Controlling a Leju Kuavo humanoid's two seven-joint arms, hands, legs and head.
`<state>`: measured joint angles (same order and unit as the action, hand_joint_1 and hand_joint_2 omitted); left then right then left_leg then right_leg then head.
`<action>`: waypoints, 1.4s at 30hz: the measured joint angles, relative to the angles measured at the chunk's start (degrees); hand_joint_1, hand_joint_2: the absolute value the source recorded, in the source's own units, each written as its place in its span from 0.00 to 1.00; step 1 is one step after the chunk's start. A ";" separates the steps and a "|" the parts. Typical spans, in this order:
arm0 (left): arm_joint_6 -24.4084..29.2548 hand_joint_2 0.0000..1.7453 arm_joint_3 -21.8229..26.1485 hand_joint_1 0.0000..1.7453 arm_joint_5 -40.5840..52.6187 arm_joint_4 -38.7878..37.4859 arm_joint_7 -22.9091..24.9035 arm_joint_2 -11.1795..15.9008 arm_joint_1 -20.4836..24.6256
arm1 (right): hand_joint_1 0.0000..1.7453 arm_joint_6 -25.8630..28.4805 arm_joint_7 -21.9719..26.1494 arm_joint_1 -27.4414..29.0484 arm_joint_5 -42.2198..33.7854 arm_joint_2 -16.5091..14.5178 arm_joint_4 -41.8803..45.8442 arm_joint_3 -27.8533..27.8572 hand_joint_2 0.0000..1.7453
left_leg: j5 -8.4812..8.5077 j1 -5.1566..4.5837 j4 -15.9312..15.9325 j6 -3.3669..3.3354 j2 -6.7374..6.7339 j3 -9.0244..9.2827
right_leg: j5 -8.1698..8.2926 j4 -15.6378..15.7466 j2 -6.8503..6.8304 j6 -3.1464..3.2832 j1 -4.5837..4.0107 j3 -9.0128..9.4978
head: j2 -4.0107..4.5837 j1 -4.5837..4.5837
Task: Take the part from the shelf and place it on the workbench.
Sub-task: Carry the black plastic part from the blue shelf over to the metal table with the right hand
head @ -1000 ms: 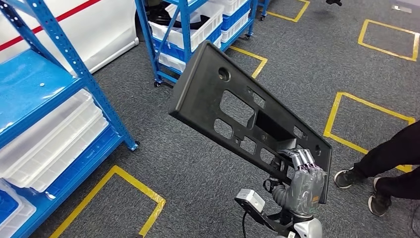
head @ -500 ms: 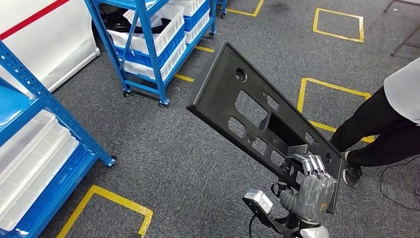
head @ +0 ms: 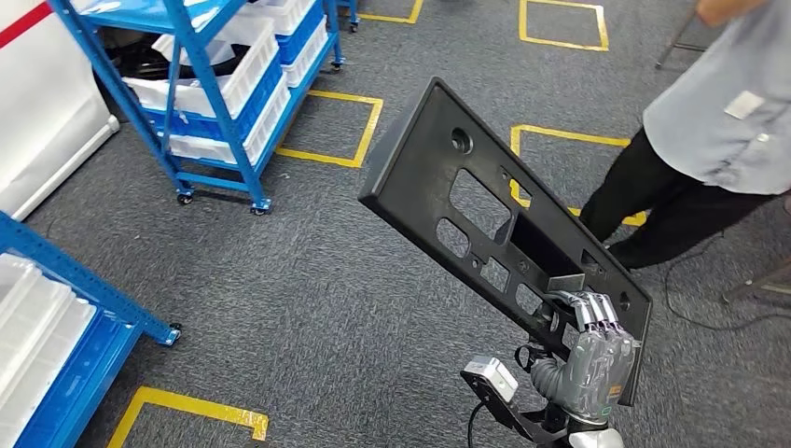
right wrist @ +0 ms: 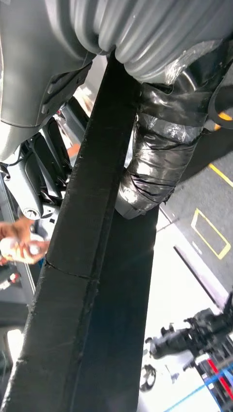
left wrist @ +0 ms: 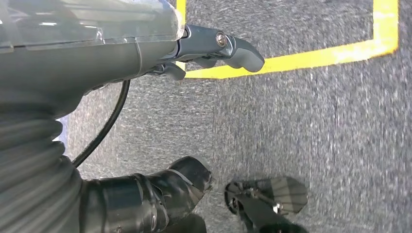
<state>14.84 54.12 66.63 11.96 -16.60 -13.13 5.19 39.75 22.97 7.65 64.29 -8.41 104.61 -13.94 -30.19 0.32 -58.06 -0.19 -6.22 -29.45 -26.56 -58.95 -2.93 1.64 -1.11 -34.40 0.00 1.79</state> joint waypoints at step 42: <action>-0.04 1.00 1.07 0.00 0.13 0.00 -0.32 0.08 -0.65 | 1.00 0.02 3.80 4.67 -2.17 -1.42 4.00 3.34 1.00 | 1.65 0.67 -2.81 0.22 9.33 -3.73 | -1.14 -0.92 8.59 0.17 0.93 0.89 | 0.00 -0.10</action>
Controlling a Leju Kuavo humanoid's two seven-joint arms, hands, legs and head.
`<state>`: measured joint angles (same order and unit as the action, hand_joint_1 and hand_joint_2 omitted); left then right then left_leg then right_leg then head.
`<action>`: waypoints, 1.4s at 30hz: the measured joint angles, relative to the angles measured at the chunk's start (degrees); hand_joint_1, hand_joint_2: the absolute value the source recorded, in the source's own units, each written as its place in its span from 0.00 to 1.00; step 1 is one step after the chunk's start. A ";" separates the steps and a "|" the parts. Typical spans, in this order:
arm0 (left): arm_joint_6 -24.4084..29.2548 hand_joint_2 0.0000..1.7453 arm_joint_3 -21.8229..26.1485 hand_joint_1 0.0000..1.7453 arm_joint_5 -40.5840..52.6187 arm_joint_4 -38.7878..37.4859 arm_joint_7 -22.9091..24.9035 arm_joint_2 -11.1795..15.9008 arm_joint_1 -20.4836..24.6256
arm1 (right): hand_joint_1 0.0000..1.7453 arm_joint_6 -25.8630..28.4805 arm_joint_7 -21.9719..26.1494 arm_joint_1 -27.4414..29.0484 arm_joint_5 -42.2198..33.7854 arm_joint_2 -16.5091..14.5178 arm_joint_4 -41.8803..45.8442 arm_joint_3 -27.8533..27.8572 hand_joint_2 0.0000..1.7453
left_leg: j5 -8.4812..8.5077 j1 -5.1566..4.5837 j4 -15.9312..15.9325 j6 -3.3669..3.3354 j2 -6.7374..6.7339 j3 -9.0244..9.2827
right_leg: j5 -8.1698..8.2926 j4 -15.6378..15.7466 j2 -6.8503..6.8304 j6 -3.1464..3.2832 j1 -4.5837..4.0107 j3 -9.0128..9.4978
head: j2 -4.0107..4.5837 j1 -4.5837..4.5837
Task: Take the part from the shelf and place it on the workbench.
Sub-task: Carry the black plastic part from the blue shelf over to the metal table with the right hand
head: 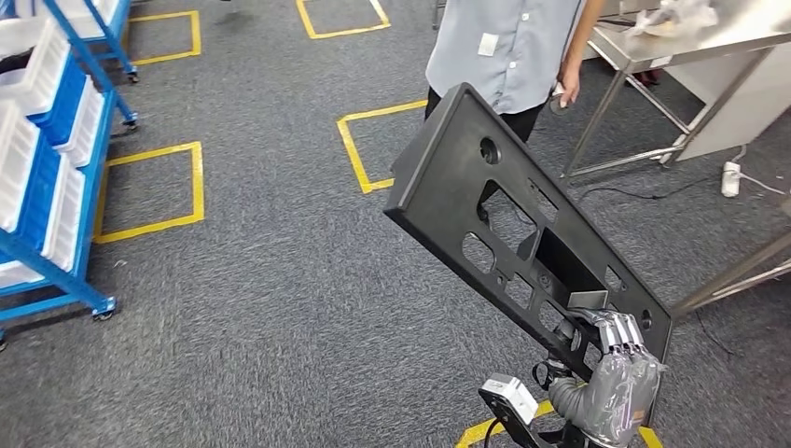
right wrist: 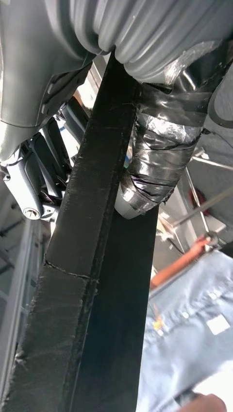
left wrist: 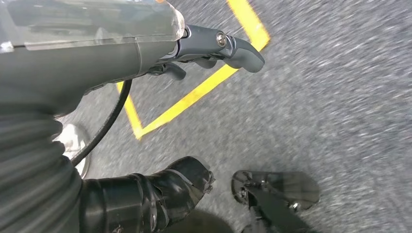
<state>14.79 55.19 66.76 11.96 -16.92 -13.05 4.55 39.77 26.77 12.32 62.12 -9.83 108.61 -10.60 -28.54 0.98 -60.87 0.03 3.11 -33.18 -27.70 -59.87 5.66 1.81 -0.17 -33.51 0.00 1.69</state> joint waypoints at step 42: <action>-2.02 1.00 0.35 0.00 -0.16 0.00 -2.99 -0.05 -0.05 | 1.00 0.00 1.26 2.18 -1.15 -0.97 1.60 2.23 1.00 | -0.65 0.08 1.67 -1.89 -5.23 1.45 | -5.99 -15.15 -5.41 -3.13 0.74 -8.32 | 0.00 0.32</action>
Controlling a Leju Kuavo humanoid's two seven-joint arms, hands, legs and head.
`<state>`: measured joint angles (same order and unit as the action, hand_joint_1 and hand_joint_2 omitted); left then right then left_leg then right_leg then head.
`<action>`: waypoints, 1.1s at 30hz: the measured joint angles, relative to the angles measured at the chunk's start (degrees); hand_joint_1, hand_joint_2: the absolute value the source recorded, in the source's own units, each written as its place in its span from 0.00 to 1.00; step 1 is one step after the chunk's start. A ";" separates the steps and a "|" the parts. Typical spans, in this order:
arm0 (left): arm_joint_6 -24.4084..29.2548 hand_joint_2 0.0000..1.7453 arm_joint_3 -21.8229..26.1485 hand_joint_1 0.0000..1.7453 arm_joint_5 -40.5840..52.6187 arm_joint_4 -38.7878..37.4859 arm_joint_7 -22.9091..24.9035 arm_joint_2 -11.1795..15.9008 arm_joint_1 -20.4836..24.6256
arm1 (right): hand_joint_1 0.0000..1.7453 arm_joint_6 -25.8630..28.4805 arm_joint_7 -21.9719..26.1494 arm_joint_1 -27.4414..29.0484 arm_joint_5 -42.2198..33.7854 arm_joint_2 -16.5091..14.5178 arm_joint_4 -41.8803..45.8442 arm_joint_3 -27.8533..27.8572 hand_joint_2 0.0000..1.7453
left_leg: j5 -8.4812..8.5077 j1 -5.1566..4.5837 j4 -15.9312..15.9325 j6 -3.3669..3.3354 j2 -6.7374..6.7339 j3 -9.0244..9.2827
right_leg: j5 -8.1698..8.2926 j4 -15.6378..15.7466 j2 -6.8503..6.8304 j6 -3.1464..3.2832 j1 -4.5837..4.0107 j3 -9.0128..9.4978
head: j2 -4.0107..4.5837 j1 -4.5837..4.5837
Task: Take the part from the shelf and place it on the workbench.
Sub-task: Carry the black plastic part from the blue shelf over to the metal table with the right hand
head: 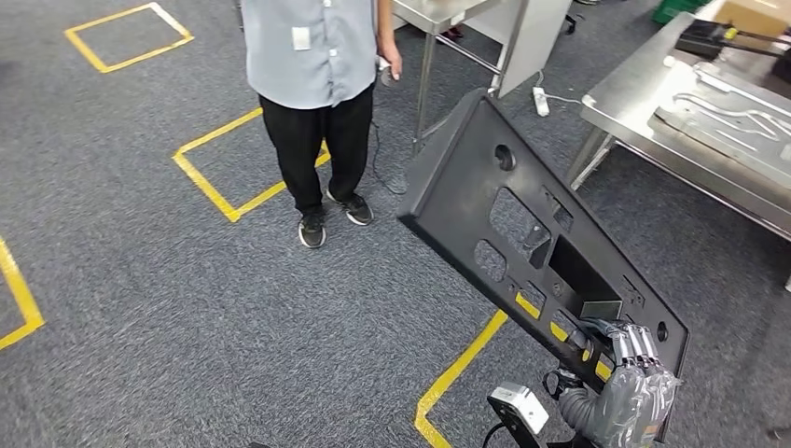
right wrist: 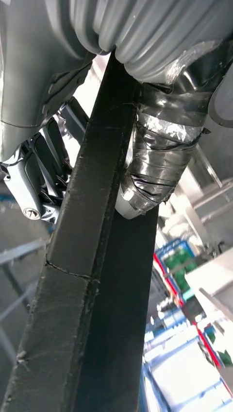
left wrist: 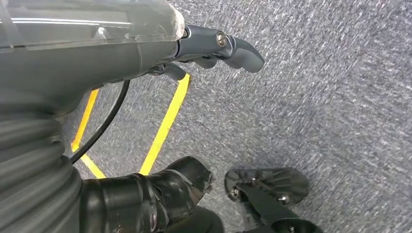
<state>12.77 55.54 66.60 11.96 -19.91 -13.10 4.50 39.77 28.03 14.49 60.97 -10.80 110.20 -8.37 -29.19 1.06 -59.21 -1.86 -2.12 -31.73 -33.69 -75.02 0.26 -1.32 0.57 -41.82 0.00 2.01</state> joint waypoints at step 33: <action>-2.03 1.00 0.31 0.00 -0.22 -0.07 -1.29 0.28 0.09 | 1.00 -0.01 -1.16 0.13 0.34 0.55 -0.88 0.02 1.00 | -0.10 -0.20 0.75 -0.30 -1.44 1.14 | 4.61 7.02 -1.22 -0.09 0.00 3.35 | 0.00 0.04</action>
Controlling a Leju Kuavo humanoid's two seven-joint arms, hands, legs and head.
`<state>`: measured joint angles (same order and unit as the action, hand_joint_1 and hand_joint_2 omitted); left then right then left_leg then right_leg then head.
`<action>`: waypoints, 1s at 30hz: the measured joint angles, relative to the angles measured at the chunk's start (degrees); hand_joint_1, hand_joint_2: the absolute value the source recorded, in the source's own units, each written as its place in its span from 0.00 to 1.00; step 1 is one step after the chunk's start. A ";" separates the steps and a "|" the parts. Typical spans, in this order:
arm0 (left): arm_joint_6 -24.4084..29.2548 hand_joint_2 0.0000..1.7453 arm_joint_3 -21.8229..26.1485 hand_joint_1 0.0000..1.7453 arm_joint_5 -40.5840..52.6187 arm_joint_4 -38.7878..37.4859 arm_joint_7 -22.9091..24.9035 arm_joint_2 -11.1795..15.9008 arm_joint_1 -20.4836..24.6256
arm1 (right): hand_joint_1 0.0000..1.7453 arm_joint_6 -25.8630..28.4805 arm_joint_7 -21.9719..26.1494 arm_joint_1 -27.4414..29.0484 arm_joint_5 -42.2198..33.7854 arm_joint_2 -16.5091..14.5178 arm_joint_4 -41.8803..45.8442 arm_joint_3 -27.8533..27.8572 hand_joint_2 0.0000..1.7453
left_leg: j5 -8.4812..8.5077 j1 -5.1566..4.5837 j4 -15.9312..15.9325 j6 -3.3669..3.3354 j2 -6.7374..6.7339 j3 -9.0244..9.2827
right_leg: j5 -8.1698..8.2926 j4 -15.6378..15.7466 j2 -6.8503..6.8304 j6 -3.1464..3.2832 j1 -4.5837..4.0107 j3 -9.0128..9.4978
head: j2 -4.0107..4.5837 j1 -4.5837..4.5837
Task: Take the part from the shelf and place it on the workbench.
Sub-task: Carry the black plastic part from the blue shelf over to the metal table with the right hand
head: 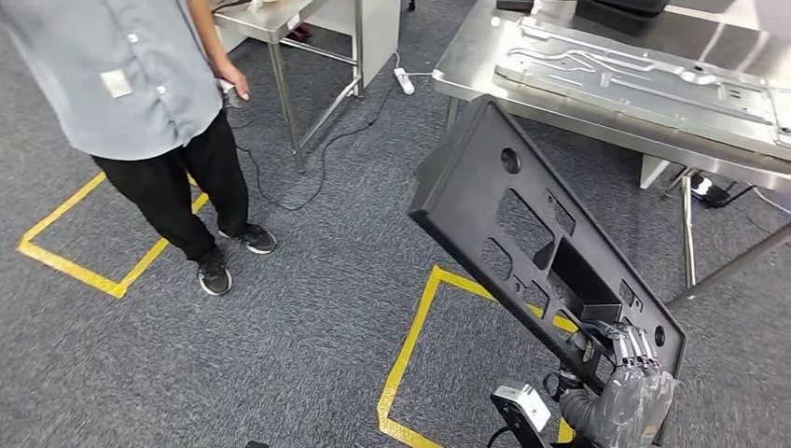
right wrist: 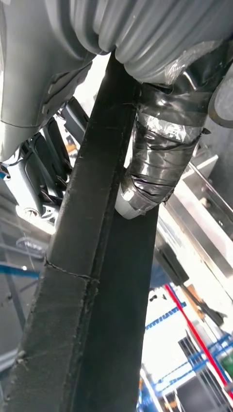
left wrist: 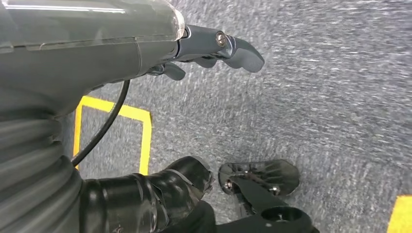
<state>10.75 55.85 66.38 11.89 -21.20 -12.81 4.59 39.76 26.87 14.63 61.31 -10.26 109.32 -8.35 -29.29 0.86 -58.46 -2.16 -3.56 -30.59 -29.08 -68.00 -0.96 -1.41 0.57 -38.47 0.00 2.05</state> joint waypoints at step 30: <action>-0.21 1.00 0.52 0.00 0.26 -0.03 -0.03 0.01 0.30 | 1.00 -0.01 -7.46 -2.52 0.10 6.92 -3.38 -8.29 1.00 | 0.82 0.16 -0.36 0.21 2.94 -1.12 | -2.02 -2.52 1.17 -0.39 0.31 -0.52 | 0.00 -0.06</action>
<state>10.54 56.37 66.64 11.86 -21.23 -12.81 4.89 39.76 19.40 12.11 61.41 -3.34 105.95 -16.64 -28.47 1.02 -58.82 -1.95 -0.62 -31.71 -31.10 -70.52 0.21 -1.80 0.88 -38.99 0.00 1.99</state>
